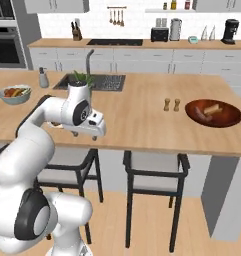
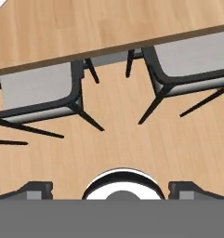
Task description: Place one bun and one sausage from the bowl on each plate.
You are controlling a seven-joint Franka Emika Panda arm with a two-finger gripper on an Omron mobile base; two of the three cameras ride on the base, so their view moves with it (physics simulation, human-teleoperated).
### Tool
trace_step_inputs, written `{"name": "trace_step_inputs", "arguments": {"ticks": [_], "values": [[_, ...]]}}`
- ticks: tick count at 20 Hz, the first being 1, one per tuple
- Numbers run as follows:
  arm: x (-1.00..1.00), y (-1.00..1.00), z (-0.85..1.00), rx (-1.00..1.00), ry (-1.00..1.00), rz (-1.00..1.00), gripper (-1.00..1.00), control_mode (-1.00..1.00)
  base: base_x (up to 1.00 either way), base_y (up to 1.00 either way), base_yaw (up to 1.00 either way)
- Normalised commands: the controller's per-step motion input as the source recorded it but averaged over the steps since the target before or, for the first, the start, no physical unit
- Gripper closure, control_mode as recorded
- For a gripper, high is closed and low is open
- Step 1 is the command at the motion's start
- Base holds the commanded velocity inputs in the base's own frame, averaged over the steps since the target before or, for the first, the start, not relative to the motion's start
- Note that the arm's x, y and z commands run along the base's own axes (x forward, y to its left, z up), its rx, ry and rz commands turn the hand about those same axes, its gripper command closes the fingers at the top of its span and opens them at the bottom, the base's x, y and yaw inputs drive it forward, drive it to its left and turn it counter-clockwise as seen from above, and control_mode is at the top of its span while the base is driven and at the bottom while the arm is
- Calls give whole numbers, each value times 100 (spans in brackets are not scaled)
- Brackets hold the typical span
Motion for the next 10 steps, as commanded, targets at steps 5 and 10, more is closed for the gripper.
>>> {"name": "trace_step_inputs", "arguments": {"ticks": [5,10], "values": [[0,0,0,0,0,0,-100,100,24,-100,7],[0,0,0,0,0,0,-100,100,31,-100,5]]}}
